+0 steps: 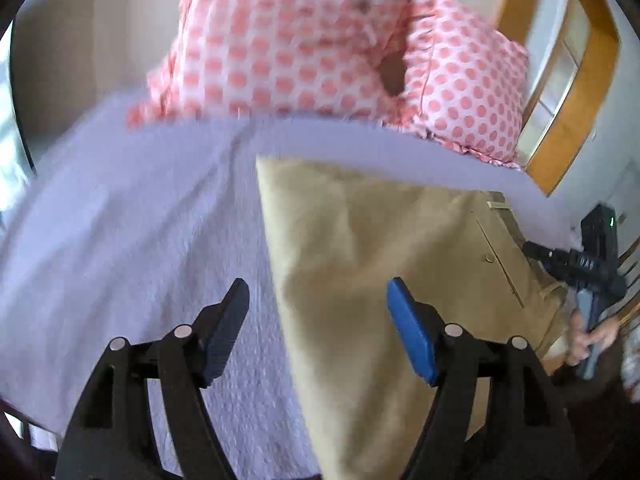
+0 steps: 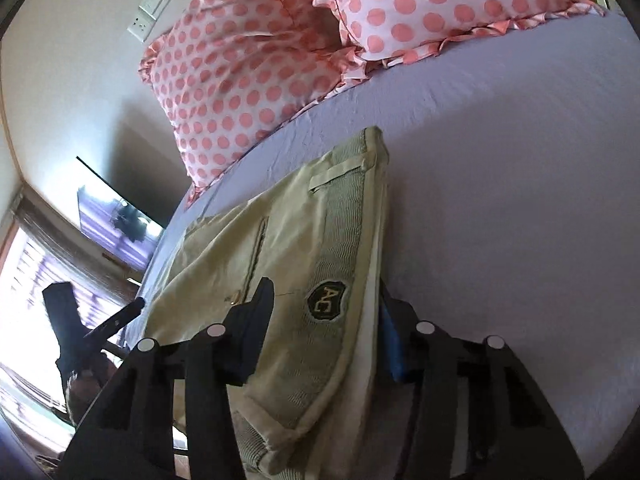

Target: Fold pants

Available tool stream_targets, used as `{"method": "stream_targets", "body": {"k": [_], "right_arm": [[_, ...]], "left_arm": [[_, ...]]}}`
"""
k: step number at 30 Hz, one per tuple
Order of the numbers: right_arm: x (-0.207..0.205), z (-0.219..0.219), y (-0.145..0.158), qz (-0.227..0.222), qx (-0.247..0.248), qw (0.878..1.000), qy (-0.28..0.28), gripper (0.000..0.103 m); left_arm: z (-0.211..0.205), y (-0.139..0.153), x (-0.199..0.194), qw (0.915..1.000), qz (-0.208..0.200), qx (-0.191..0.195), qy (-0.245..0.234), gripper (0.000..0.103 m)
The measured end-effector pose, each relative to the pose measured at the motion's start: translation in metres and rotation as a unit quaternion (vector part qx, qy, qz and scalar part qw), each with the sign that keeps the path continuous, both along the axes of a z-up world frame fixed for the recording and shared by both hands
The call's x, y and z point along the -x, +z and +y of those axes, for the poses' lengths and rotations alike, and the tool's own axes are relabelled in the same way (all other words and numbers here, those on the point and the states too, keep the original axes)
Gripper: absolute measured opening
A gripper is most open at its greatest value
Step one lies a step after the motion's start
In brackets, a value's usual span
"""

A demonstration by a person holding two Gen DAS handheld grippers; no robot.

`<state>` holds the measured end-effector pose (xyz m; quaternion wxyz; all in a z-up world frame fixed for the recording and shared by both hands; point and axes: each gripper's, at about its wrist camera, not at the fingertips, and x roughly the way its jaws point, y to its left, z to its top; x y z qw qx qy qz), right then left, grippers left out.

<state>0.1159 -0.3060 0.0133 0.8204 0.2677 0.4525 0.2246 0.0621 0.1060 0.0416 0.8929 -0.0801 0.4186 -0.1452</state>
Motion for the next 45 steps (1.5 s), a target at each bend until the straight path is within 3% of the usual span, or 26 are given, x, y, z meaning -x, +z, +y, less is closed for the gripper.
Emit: {"method": "stream_targets", "body": {"k": [4, 6, 7, 8, 9, 11, 12, 13, 14, 15, 18, 24, 27, 30, 32, 34, 37, 39, 41, 44, 45], "right_arm": [[-0.008, -0.004, -0.004, 0.008, -0.019, 1.000, -0.007, 0.046], [-0.009, -0.001, -0.004, 0.006, -0.026, 1.000, 0.006, 0.047], [-0.010, -0.001, -0.005, 0.008, -0.038, 0.999, 0.016, 0.041], [-0.012, -0.001, -0.009, 0.016, -0.056, 0.998, 0.029, 0.026], [-0.016, -0.003, -0.016, 0.035, -0.093, 0.994, 0.041, 0.021], [-0.019, -0.011, -0.026, 0.054, -0.163, 0.984, 0.046, 0.017], [-0.020, -0.016, -0.031, 0.065, -0.195, 0.978, 0.043, 0.016], [-0.021, -0.019, -0.033, 0.069, -0.214, 0.973, 0.041, 0.016], [-0.022, -0.019, -0.032, 0.070, -0.224, 0.971, 0.042, 0.015], [-0.026, -0.017, -0.026, 0.066, -0.220, 0.972, 0.045, 0.015], [-0.044, -0.009, -0.002, 0.046, -0.200, 0.977, 0.056, 0.014], [-0.115, -0.006, 0.038, -0.009, -0.146, 0.989, 0.033, 0.014], [-0.154, -0.013, 0.022, 0.007, -0.107, 0.994, -0.011, 0.014], [-0.173, -0.010, -0.015, 0.073, -0.032, 0.996, -0.037, 0.021], [-0.167, -0.015, -0.019, 0.085, -0.028, 0.995, -0.037, 0.031], [-0.159, -0.026, -0.006, 0.076, -0.008, 0.995, -0.058, 0.033], [-0.138, -0.038, 0.025, -0.001, -0.022, 0.996, -0.082, 0.045], [-0.131, -0.028, 0.033, -0.019, -0.046, 0.998, -0.049, 0.051], [-0.133, -0.008, 0.025, 0.002, -0.026, 0.999, -0.025, 0.068], [-0.143, 0.011, 0.001, 0.054, 0.026, 0.998, -0.023, 0.070], [-0.140, 0.011, 0.003, 0.047, 0.032, 0.998, -0.029, 0.070]], "left_arm": [[-0.001, -0.020, -0.023, 0.9975, 0.058, 0.035, -0.020, 0.073], [-0.005, -0.023, -0.031, 0.9964, 0.059, 0.052, -0.030, 0.076], [-0.008, -0.026, -0.040, 0.9940, 0.070, 0.072, -0.042, 0.077], [-0.009, -0.025, -0.043, 0.9926, 0.075, 0.084, -0.046, 0.077], [-0.010, -0.026, -0.049, 0.9902, 0.082, 0.101, -0.050, 0.075], [-0.006, -0.032, -0.059, 0.9855, 0.101, 0.127, -0.050, 0.044], [0.000, -0.036, -0.064, 0.9834, 0.114, 0.137, -0.035, 0.023], [0.005, -0.036, -0.065, 0.9798, 0.118, 0.158, -0.033, 0.015], [0.009, -0.034, -0.066, 0.9774, 0.117, 0.173, -0.035, 0.013], [0.008, -0.029, -0.066, 0.9785, 0.110, 0.170, -0.037, 0.010], [-0.010, -0.002, -0.073, 0.9904, 0.070, 0.108, -0.051, 0.008], [-0.042, 0.037, -0.143, 0.9995, -0.014, 0.017, -0.022, 0.006], [-0.052, 0.019, -0.186, 0.9997, 0.010, -0.024, 0.002, 0.008], [-0.061, -0.014, -0.208, 0.9960, 0.060, -0.066, 0.014, 0.018], [-0.060, -0.013, -0.198, 0.9956, 0.049, -0.079, 0.013, 0.020], [-0.052, -0.002, -0.185, 0.9955, 0.035, -0.086, 0.020, 0.023], [-0.037, 0.027, -0.156, 0.9992, -0.016, -0.032, 0.018, 0.026], [-0.042, 0.033, -0.143, 0.9996, -0.024, 0.012, -0.013, 0.033], [-0.055, 0.022, -0.142, 0.9989, 0.004, 0.027, -0.038, 0.036], [-0.072, -0.015, -0.154, 0.9968, 0.071, -0.005, -0.036, 0.032], [-0.072, -0.016, -0.152, 0.9981, 0.053, -0.011, -0.028, 0.029]]}}
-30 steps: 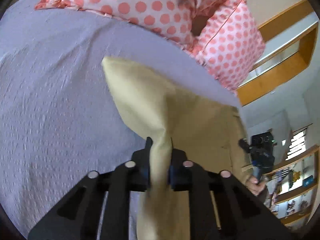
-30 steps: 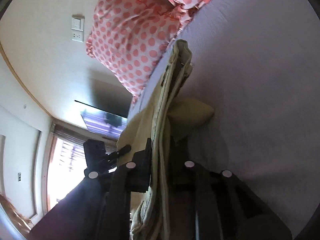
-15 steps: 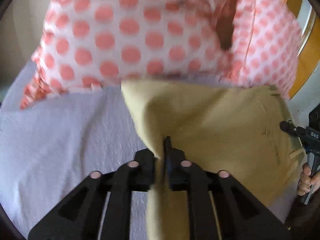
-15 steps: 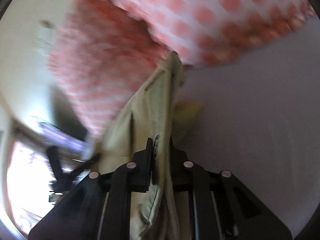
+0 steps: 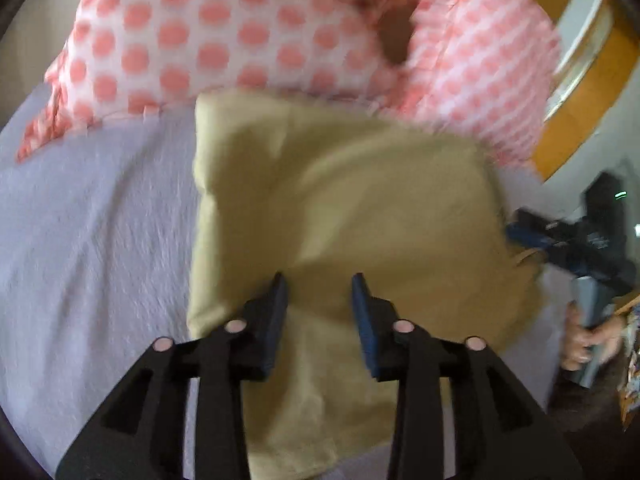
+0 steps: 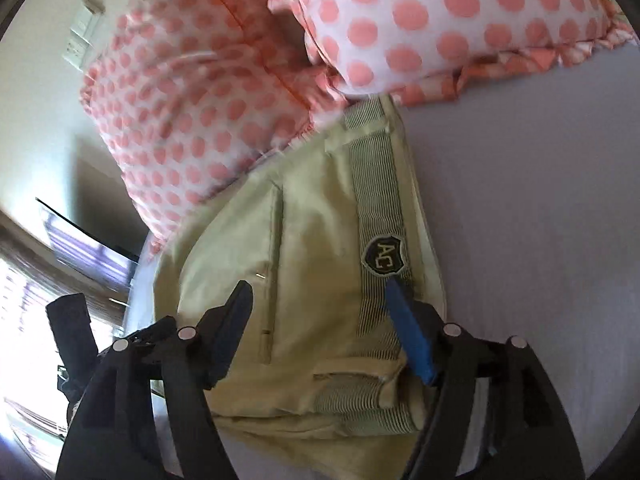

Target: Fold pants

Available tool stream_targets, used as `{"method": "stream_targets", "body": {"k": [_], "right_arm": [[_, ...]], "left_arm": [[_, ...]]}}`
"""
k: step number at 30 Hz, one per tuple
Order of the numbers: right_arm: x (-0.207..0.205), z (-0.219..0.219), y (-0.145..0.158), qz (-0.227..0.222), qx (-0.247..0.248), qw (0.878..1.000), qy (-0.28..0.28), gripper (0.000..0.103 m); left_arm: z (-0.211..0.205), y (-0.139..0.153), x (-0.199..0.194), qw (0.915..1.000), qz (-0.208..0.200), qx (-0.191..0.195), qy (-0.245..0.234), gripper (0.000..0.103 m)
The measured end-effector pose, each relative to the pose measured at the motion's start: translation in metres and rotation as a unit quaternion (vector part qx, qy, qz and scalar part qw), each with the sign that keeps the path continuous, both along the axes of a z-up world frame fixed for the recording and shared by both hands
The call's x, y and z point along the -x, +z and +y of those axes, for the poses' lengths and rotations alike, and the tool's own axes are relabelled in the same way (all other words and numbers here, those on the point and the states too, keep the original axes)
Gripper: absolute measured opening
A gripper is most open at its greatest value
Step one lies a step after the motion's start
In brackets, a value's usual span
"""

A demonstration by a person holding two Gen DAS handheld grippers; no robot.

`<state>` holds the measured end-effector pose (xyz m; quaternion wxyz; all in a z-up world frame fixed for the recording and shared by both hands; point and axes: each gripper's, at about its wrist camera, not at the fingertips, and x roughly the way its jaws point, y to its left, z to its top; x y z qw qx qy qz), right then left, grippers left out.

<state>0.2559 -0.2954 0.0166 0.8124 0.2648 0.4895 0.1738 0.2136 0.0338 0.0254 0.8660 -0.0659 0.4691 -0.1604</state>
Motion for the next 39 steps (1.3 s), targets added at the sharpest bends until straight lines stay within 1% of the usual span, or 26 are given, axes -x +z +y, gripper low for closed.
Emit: {"method": "stream_targets", "body": {"k": [1, 2, 3, 4, 5, 6, 7, 8, 9, 10, 11, 12, 14, 15, 16, 18, 20, 21, 23, 28, 39], "right_arm": [[0.006, 0.000, 0.004, 0.002, 0.018, 1.000, -0.006, 0.070], [0.018, 0.001, 0.014, -0.005, 0.043, 0.999, -0.012, 0.072], [0.032, 0.004, 0.025, -0.025, 0.053, 0.998, -0.011, 0.075], [0.044, 0.001, 0.033, -0.043, 0.059, 0.997, -0.009, 0.089], [0.062, 0.002, 0.043, -0.064, 0.069, 0.995, -0.008, 0.102], [0.088, 0.007, 0.054, -0.092, 0.087, 0.992, -0.009, 0.102], [0.111, 0.013, 0.059, -0.113, 0.104, 0.988, -0.008, 0.102], [0.129, 0.016, 0.060, -0.123, 0.118, 0.985, -0.005, 0.102], [0.146, 0.029, 0.057, -0.131, 0.148, 0.980, 0.000, 0.102], [0.159, 0.038, 0.053, -0.132, 0.174, 0.976, 0.003, 0.102], [0.173, 0.052, 0.044, -0.129, 0.215, 0.968, 0.005, 0.102], [0.172, 0.066, 0.037, -0.126, 0.240, 0.963, 0.006, 0.102], [0.185, 0.080, 0.024, -0.129, 0.270, 0.954, 0.009, 0.102], [0.183, 0.084, 0.019, -0.127, 0.275, 0.953, 0.013, 0.102], [0.180, 0.091, 0.014, -0.121, 0.277, 0.953, 0.018, 0.102], [0.181, 0.092, 0.005, -0.112, 0.269, 0.956, 0.024, 0.102], [0.180, 0.094, 0.002, -0.109, 0.280, 0.953, 0.022, 0.102], [0.184, 0.095, 0.001, -0.108, 0.284, 0.952, 0.020, 0.102], [0.188, 0.094, -0.002, -0.101, 0.285, 0.953, 0.014, 0.102], [0.192, 0.094, -0.003, -0.102, 0.287, 0.953, 0.004, 0.102], [0.191, 0.094, -0.002, -0.096, 0.288, 0.953, 0.000, 0.102]], "left_arm": [[-0.001, 0.003, 0.005, 0.9995, -0.004, -0.029, 0.012, 0.030], [0.002, 0.003, 0.011, 0.9995, -0.002, -0.029, 0.016, 0.032], [0.004, 0.007, 0.020, 0.9996, -0.005, -0.022, 0.020, 0.045], [0.008, 0.013, 0.040, 0.9994, -0.020, -0.016, 0.022, 0.062], [0.009, 0.017, 0.057, 0.9989, -0.036, -0.018, 0.023, 0.069], [0.009, 0.021, 0.082, 0.9977, -0.056, -0.027, 0.027, 0.081], [0.009, 0.023, 0.099, 0.9967, -0.065, -0.036, 0.033, 0.094], [0.008, 0.023, 0.117, 0.9956, -0.071, -0.046, 0.041, 0.098], [0.008, 0.021, 0.133, 0.9941, -0.077, -0.056, 0.053, 0.101], [0.007, 0.017, 0.152, 0.9921, -0.082, -0.068, 0.065, 0.101], [0.004, 0.013, 0.165, 0.9902, -0.086, -0.081, 0.074, 0.101], [-0.001, 0.009, 0.175, 0.9880, -0.088, -0.097, 0.083, 0.101], [-0.004, 0.003, 0.186, 0.9837, -0.089, -0.124, 0.095, 0.101], [-0.008, 0.001, 0.186, 0.9822, -0.092, -0.132, 0.097, 0.101], [-0.010, -0.002, 0.187, 0.9808, -0.097, -0.140, 0.096, 0.101], [-0.013, -0.009, 0.186, 0.9812, -0.089, -0.146, 0.091, 0.101], [-0.015, -0.016, 0.181, 0.9822, -0.077, -0.148, 0.088, 0.101], [-0.014, -0.019, 0.181, 0.9830, -0.075, -0.143, 0.089, 0.101], [-0.012, -0.020, 0.183, 0.9839, -0.078, -0.132, 0.092, 0.101], [-0.013, -0.023, 0.188, 0.9823, -0.097, -0.131, 0.094, 0.101], [-0.013, -0.023, 0.189, 0.9822, -0.098, -0.130, 0.094, 0.101]]}}
